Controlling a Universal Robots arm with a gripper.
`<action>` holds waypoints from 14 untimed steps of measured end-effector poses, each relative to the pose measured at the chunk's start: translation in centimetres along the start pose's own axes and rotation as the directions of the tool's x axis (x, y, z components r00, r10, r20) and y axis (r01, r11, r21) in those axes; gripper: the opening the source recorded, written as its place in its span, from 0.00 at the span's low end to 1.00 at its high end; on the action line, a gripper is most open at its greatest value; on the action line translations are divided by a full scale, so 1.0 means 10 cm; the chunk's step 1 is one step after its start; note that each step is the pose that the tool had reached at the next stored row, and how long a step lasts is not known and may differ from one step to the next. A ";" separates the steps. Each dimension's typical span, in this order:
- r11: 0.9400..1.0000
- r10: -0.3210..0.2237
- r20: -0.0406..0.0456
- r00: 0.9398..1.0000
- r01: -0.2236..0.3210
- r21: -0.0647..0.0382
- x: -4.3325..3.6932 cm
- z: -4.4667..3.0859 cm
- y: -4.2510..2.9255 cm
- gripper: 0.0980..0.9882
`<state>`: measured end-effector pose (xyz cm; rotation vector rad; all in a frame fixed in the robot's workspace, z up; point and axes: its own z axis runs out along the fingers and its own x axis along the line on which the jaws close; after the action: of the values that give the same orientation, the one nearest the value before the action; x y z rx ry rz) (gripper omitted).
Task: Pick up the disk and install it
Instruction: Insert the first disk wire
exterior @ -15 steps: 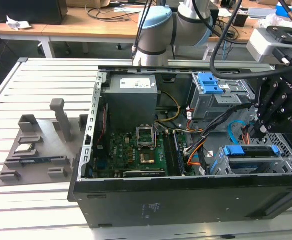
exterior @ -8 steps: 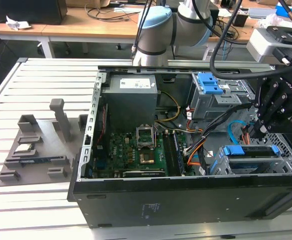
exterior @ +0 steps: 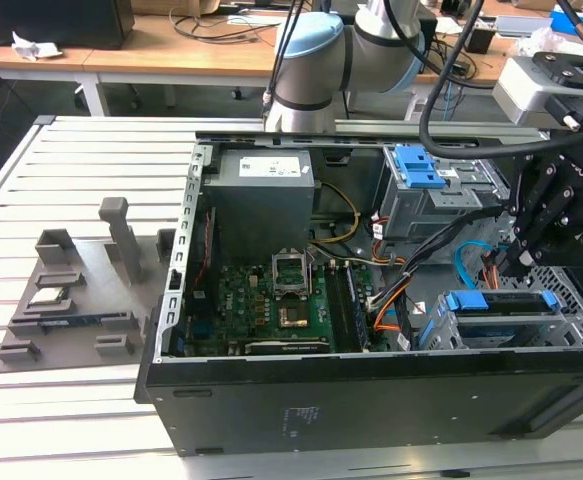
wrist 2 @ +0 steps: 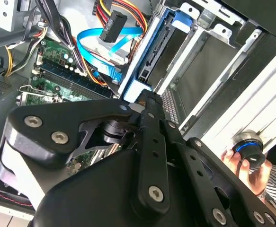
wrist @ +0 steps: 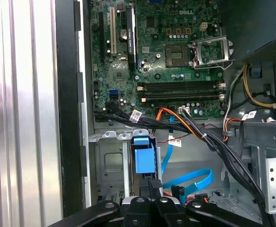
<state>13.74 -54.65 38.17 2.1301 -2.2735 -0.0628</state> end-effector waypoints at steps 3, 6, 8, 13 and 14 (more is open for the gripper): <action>1.000 0.000 -0.001 1.000 0.000 0.000 -0.024 -0.003 -0.055 0.01; 1.000 0.000 -0.003 1.000 0.000 0.000 -0.092 -0.008 -0.190 0.01; 1.000 0.000 -0.003 1.000 0.000 0.000 -0.118 -0.011 -0.253 0.01; 1.000 0.000 -0.005 1.000 0.000 0.000 -0.154 -0.015 -0.344 0.01; 1.000 0.000 -0.005 1.000 0.000 0.000 -0.159 -0.016 -0.357 0.01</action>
<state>17.41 -53.29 38.17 2.1277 -2.2712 -0.0572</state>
